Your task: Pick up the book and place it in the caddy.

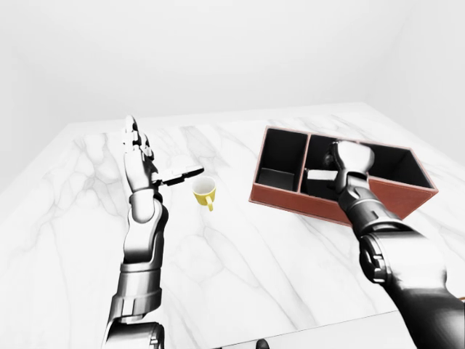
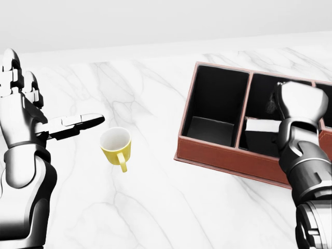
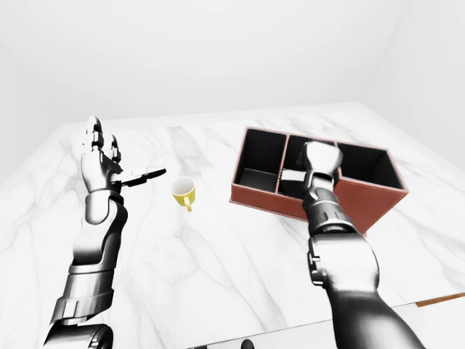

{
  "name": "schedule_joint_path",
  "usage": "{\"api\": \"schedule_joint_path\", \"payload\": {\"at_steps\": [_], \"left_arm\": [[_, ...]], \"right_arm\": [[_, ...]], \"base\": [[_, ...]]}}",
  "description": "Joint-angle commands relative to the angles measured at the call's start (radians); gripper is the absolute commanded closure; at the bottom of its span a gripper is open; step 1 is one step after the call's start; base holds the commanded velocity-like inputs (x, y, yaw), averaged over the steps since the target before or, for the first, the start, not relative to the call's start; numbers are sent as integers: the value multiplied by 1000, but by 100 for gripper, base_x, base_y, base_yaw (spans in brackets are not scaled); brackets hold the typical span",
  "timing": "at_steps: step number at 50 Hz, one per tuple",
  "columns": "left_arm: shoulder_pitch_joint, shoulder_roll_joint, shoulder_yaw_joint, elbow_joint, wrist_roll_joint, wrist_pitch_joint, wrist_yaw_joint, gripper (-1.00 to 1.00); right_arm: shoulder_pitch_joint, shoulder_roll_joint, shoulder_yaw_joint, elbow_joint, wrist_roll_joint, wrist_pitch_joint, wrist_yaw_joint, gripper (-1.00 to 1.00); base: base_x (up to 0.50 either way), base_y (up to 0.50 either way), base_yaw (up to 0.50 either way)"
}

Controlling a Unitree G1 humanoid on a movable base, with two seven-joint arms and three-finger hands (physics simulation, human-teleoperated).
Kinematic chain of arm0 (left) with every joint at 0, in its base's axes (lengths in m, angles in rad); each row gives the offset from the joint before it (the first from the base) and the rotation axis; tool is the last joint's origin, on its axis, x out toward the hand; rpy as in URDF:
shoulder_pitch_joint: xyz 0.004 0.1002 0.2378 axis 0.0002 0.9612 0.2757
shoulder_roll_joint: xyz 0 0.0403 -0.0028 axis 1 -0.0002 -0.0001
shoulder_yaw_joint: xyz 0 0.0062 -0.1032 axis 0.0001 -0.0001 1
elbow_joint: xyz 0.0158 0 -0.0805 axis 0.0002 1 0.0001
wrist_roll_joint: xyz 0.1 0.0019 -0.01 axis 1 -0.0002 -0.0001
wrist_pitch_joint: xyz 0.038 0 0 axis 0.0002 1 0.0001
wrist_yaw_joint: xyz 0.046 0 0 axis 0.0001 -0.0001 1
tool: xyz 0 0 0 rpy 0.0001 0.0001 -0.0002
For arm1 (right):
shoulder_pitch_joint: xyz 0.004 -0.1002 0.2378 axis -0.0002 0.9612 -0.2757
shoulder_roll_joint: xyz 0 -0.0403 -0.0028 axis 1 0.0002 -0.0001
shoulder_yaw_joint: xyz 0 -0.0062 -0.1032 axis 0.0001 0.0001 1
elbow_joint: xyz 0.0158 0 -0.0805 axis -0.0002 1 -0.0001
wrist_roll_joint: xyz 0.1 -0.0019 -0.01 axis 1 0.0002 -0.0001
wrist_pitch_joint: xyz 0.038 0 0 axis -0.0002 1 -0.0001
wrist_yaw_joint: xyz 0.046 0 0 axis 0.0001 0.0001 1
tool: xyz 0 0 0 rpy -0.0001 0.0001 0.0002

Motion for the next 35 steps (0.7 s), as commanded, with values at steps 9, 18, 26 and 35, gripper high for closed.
{"api": "schedule_joint_path", "payload": {"at_steps": [9,18,26,35], "left_arm": [[-1,0,1,-1,-7,0,3,-100],[0,-1,0,-5,-10,0,2,-100],[1,0,0,-10,-10,0,2,-100],[6,-3,-2,-20,-13,0,-7,-100]], "right_arm": [[-6,-2,-11,-9,-24,0,0,-100],[-7,-3,-11,-11,-9,0,0,-100],[-13,0,-6,-13,4,0,0,-100],[-31,2,-1,-20,38,0,0,-100]], "base": [[0,0,0],[0,0,0],[0,0,0],[0,0,0]]}}
